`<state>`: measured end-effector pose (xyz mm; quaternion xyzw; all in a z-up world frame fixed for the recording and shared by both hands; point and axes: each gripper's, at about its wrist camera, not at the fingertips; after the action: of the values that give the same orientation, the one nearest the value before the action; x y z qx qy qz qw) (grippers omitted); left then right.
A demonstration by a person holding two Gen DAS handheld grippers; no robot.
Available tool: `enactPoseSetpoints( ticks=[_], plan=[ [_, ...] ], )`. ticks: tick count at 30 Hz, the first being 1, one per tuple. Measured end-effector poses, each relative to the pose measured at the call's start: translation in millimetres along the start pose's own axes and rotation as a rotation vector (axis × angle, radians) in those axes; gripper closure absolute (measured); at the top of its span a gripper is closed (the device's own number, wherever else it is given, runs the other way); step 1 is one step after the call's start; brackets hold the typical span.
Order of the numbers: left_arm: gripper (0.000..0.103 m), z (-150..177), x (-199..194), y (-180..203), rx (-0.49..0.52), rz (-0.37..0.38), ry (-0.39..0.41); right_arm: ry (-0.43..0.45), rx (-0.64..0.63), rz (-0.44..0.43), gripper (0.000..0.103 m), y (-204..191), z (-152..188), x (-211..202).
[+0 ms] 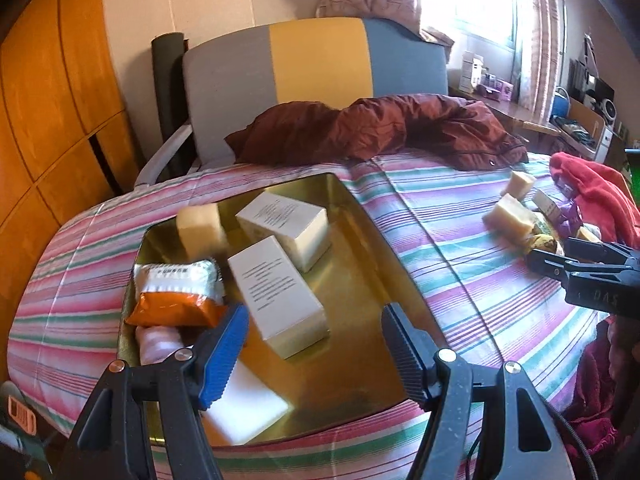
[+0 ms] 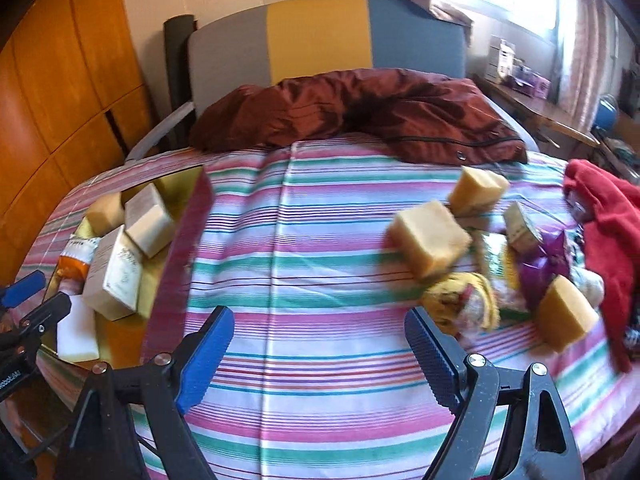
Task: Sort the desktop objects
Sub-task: 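Move both tools back toward the remaining items on the sheet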
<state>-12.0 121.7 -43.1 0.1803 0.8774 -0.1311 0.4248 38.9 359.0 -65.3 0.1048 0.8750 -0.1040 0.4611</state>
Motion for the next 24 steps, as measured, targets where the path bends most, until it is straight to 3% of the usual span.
enactPoseSetpoints(
  ticks=[24],
  plan=[
    [0.033,-20.1,11.2,75.4,0.164,0.14,-0.013,0.01,0.24,0.115,0.014,121.0,3.4,-30.7]
  ],
)
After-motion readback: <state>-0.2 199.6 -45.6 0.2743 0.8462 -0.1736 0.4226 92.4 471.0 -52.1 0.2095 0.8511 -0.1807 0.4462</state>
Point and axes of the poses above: each gripper's, at about its wrist camera, not at the fingertips, and x roughly the way its jaws point, y to its right, z to its underside, and after that the axes turned 6 degrees about -y, right-handed
